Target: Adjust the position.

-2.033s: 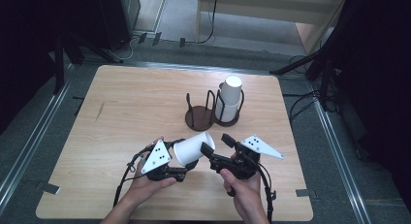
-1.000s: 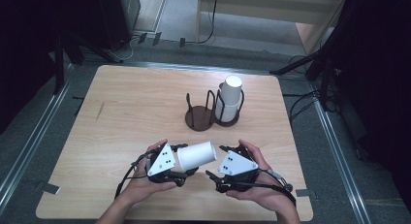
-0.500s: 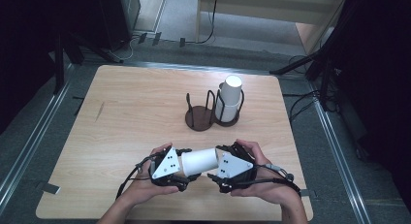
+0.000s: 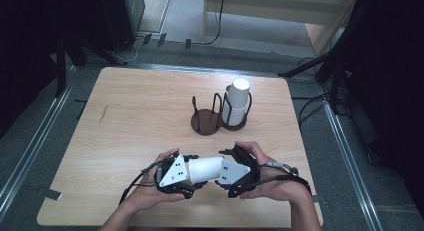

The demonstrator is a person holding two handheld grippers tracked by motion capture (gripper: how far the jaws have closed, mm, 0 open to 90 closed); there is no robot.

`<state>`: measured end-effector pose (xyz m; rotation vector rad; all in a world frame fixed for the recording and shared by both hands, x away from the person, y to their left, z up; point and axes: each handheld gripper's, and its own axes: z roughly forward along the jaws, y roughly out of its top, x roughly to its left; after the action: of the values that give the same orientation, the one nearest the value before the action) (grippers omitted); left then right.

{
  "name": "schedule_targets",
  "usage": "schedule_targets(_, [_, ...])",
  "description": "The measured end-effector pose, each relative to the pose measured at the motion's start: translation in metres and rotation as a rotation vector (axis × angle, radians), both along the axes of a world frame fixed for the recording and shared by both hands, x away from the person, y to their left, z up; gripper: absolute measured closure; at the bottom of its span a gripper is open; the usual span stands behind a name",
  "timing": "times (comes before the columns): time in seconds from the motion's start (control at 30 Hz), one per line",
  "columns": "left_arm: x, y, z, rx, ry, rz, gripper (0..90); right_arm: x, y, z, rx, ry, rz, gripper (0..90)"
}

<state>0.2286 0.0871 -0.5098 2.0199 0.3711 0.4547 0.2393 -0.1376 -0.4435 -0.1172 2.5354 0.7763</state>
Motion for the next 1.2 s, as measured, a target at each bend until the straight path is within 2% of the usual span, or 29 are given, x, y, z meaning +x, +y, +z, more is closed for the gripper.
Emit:
schedule_targets(0.07, [0.000, 0.000, 0.000, 0.002, 0.000, -0.001, 23.6, 0.000, 0.001, -0.002, -0.034, -0.004, 0.017, 21.3])
schedule_targets(0.13, [0.000, 0.000, 0.000, 0.017, -0.004, -0.006, 23.6, -0.001, 0.003, -0.004, -0.078, -0.018, 0.034, 22.7])
schedule_targets(0.17, [-0.001, -0.001, 0.000, 0.035, -0.011, -0.011, 23.6, -0.001, 0.003, -0.004, -0.095, -0.023, 0.037, 24.4])
schedule_targets(0.2, [-0.001, -0.001, 0.000, 0.035, -0.010, -0.017, 23.7, -0.001, 0.004, -0.004, -0.103, -0.031, 0.044, 26.0])
schedule_targets(0.37, [-0.002, -0.003, 0.000, 0.044, -0.013, -0.027, 23.4, -0.002, 0.006, -0.004, -0.089, -0.030, 0.068, 30.1])
schedule_targets(0.4, [-0.002, -0.003, -0.001, 0.048, -0.018, -0.025, 23.5, -0.001, 0.005, -0.005, -0.108, -0.035, 0.085, 32.0])
schedule_targets(0.43, [-0.002, -0.003, -0.001, 0.049, -0.020, -0.026, 23.6, -0.002, 0.005, -0.006, -0.113, -0.038, 0.078, 32.4])
schedule_targets(0.57, [-0.003, -0.003, -0.001, 0.046, -0.022, -0.035, 23.9, -0.003, 0.004, -0.005, -0.132, -0.056, 0.110, 34.2])
schedule_targets(0.7, [-0.003, -0.002, 0.000, 0.039, -0.028, -0.039, 23.6, -0.005, 0.003, -0.003, -0.130, -0.072, 0.116, 34.8])
schedule_targets(0.8, [-0.004, -0.002, 0.001, 0.031, -0.023, -0.047, 22.8, -0.009, 0.003, -0.002, -0.136, -0.080, 0.101, 35.1])
schedule_targets(0.87, [-0.003, -0.001, 0.001, 0.021, -0.022, -0.048, 21.9, -0.010, 0.004, -0.001, -0.132, -0.097, 0.117, 35.1])
schedule_targets(0.97, [-0.002, 0.001, 0.003, 0.001, -0.009, -0.046, 16.6, -0.010, 0.003, -0.001, -0.120, -0.102, 0.114, 35.1])
schedule_targets(1.0, [-0.002, 0.002, 0.004, -0.017, 0.001, -0.040, 16.6, -0.010, 0.003, -0.001, -0.115, -0.113, 0.109, 35.1])
schedule_targets(1.03, [-0.002, 0.003, 0.005, -0.023, 0.002, -0.038, 12.2, -0.009, 0.001, -0.001, -0.098, -0.132, 0.079, 35.1])
schedule_targets(1.1, [-0.001, 0.005, 0.006, -0.037, 0.004, -0.037, 9.0, -0.009, 0.001, 0.000, -0.089, -0.131, 0.072, 35.1])
schedule_targets(1.2, [0.000, 0.009, 0.008, -0.068, 0.016, -0.028, 7.8, -0.008, -0.004, 0.002, -0.042, -0.139, 0.040, 35.1])
